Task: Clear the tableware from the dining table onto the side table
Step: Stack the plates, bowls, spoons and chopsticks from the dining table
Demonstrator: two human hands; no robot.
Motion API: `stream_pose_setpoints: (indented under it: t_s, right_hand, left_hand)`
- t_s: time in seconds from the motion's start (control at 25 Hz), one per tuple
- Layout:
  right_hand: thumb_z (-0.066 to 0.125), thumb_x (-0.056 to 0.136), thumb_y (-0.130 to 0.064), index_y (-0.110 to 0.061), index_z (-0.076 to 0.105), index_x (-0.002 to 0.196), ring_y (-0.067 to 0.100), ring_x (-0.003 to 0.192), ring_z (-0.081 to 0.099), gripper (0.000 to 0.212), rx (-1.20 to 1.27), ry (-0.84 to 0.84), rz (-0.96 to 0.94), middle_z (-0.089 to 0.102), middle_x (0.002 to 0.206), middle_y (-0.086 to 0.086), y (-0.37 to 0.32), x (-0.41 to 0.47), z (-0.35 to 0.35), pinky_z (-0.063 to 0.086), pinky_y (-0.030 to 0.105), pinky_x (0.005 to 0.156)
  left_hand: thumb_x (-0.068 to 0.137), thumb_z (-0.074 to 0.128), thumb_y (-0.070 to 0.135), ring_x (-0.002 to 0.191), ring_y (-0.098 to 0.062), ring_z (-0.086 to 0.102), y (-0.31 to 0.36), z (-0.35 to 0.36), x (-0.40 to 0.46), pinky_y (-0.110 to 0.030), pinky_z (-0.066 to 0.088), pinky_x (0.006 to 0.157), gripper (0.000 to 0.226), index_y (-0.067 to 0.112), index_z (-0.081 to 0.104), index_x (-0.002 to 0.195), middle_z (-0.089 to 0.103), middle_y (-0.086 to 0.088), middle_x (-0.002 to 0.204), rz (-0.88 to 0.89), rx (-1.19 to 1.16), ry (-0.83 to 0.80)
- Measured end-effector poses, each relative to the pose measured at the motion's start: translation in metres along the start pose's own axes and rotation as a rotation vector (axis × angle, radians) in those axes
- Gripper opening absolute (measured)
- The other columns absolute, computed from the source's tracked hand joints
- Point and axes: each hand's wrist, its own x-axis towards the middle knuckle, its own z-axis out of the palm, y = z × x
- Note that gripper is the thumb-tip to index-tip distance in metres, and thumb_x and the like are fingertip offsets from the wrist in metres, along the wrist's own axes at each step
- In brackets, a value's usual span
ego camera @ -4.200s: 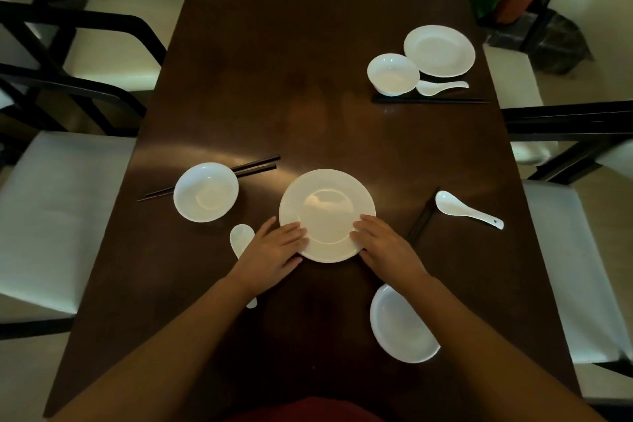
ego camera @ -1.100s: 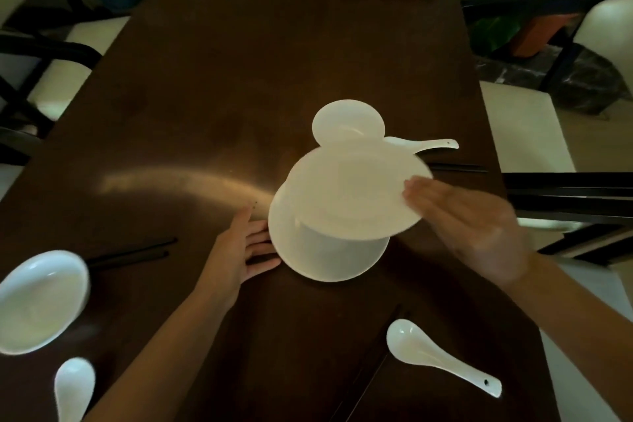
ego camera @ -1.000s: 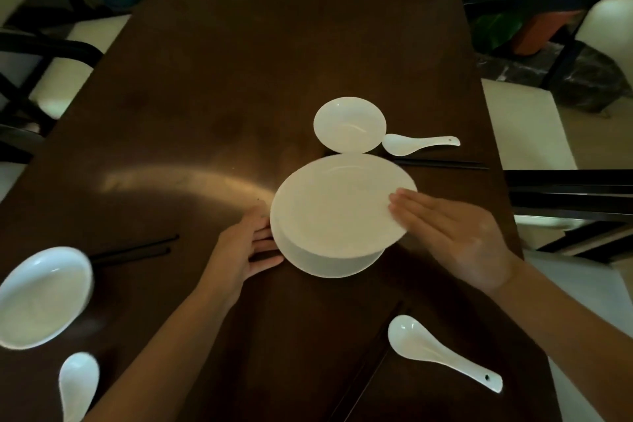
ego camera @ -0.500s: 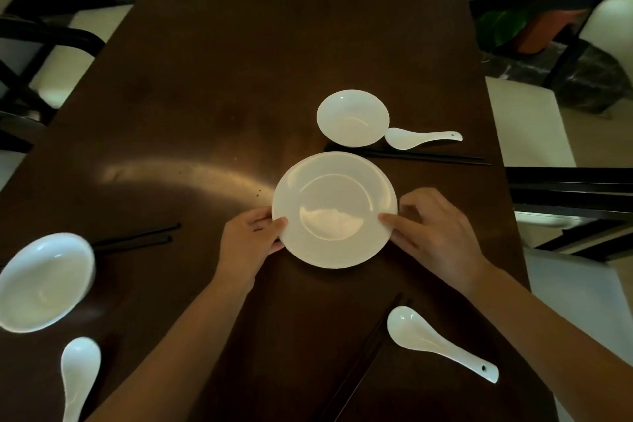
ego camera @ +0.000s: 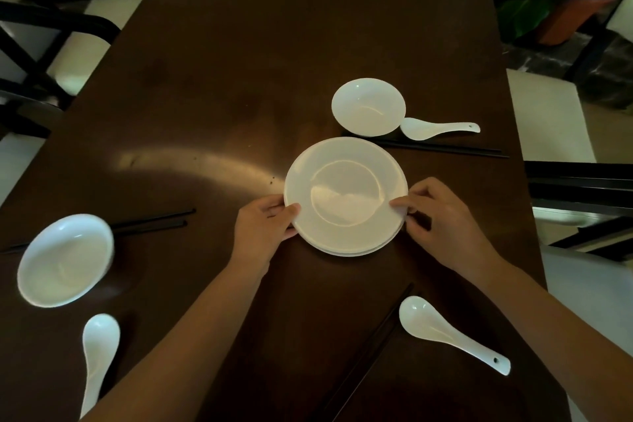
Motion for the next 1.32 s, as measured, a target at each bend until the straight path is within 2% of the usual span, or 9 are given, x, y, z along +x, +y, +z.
stream_pose_setpoints:
  t_s: [0.12, 0.2, 0.28, 0.4, 0.6, 0.8, 1.04, 1.24, 1.32]
  right_hand:
    - [0.063, 0.081, -0.002, -0.013, 0.062, 0.116, 0.009, 0.083, 0.054, 0.037, 0.046, 0.054, 0.082, 0.054, 0.106, 0.005, -0.004, -0.001, 0.005, 0.043, 0.011, 0.074]
    - [0.061, 0.085, -0.015, -0.018, 0.052, 0.128, 0.007, 0.08, 0.055, 0.044, 0.119, 0.096, 0.308, 0.052, 0.108, -0.002, -0.005, 0.01, 0.007, 0.046, 0.014, 0.071]
    - [0.059, 0.088, -0.025, -0.02, 0.048, 0.131, 0.012, 0.085, 0.061, 0.045, 0.309, 0.004, 0.601, 0.057, 0.114, -0.002, -0.007, 0.026, 0.009, 0.055, 0.03, 0.077]
    - [0.061, 0.087, -0.018, -0.015, 0.054, 0.126, 0.022, 0.098, 0.062, 0.04, 0.507, 0.004, 0.773, 0.063, 0.119, 0.009, -0.011, 0.039, 0.015, 0.056, 0.044, 0.083]
    - [0.065, 0.084, -0.012, -0.014, 0.055, 0.123, 0.019, 0.093, 0.061, 0.04, 0.631, 0.068, 0.815, 0.062, 0.11, 0.007, -0.04, 0.029, 0.014, 0.056, 0.031, 0.064]
    - [0.065, 0.083, -0.009, -0.009, 0.057, 0.118, 0.015, 0.078, 0.063, 0.036, 0.711, 0.086, 0.725, 0.062, 0.093, 0.005, -0.113, 0.0, 0.011, 0.052, 0.023, 0.051]
    - [0.068, 0.081, -0.013, -0.024, 0.057, 0.103, 0.004, 0.075, 0.059, 0.027, 0.744, 0.091, 0.677, 0.06, 0.083, -0.009, -0.235, -0.067, 0.045, 0.046, 0.01, 0.042]
    - [0.068, 0.079, -0.012, -0.025, 0.058, 0.097, 0.023, 0.089, 0.065, 0.025, 0.832, 0.037, 0.74, 0.067, 0.093, 0.003, -0.326, -0.123, 0.123, 0.057, 0.047, 0.077]
    - [0.068, 0.079, -0.014, -0.027, 0.058, 0.097, 0.021, 0.09, 0.064, 0.024, 0.816, -0.008, 0.774, 0.066, 0.094, 0.0, -0.352, -0.147, 0.157, 0.056, 0.05, 0.081]
  left_hand:
    - [0.08, 0.07, 0.013, 0.076, -0.006, 0.066, 0.0, 0.0, 0.0, -0.016, 0.055, 0.054, 0.03, 0.013, 0.064, 0.11, 0.065, 0.012, 0.08, -0.011, -0.003, -0.009]
    - [0.08, 0.069, 0.012, 0.074, -0.006, 0.066, 0.001, 0.0, 0.001, -0.016, 0.054, 0.052, 0.029, 0.014, 0.064, 0.109, 0.065, 0.012, 0.077, -0.033, -0.015, -0.007]
    - [0.082, 0.068, 0.01, 0.075, -0.006, 0.065, 0.004, 0.0, 0.0, -0.017, 0.056, 0.053, 0.028, 0.013, 0.064, 0.109, 0.066, 0.011, 0.079, -0.064, -0.021, -0.026]
    - [0.083, 0.066, 0.007, 0.079, -0.009, 0.064, 0.01, -0.001, -0.001, -0.02, 0.056, 0.058, 0.029, 0.01, 0.063, 0.111, 0.066, 0.003, 0.087, -0.094, -0.016, -0.071]
    - [0.082, 0.067, 0.007, 0.082, -0.01, 0.065, 0.015, -0.028, -0.014, -0.021, 0.056, 0.06, 0.029, 0.011, 0.065, 0.111, 0.067, 0.0, 0.092, -0.073, -0.061, -0.062]
    - [0.079, 0.069, 0.008, 0.072, -0.005, 0.07, 0.02, -0.099, -0.057, -0.021, 0.058, 0.058, 0.016, 0.023, 0.068, 0.087, 0.069, 0.011, 0.079, -0.026, -0.083, -0.063]
    - [0.08, 0.067, 0.008, 0.072, -0.004, 0.07, -0.001, -0.23, -0.114, -0.018, 0.055, 0.056, 0.022, 0.017, 0.07, 0.099, 0.073, 0.011, 0.077, 0.065, -0.003, -0.118]
    - [0.079, 0.068, 0.005, 0.078, -0.007, 0.071, -0.055, -0.346, -0.153, -0.019, 0.055, 0.058, 0.025, 0.021, 0.069, 0.099, 0.074, 0.01, 0.085, 0.0, 0.012, -0.096]
    - [0.079, 0.068, 0.005, 0.075, -0.006, 0.07, -0.082, -0.382, -0.166, -0.018, 0.055, 0.056, 0.024, 0.022, 0.069, 0.096, 0.074, 0.011, 0.08, -0.043, 0.036, -0.082]
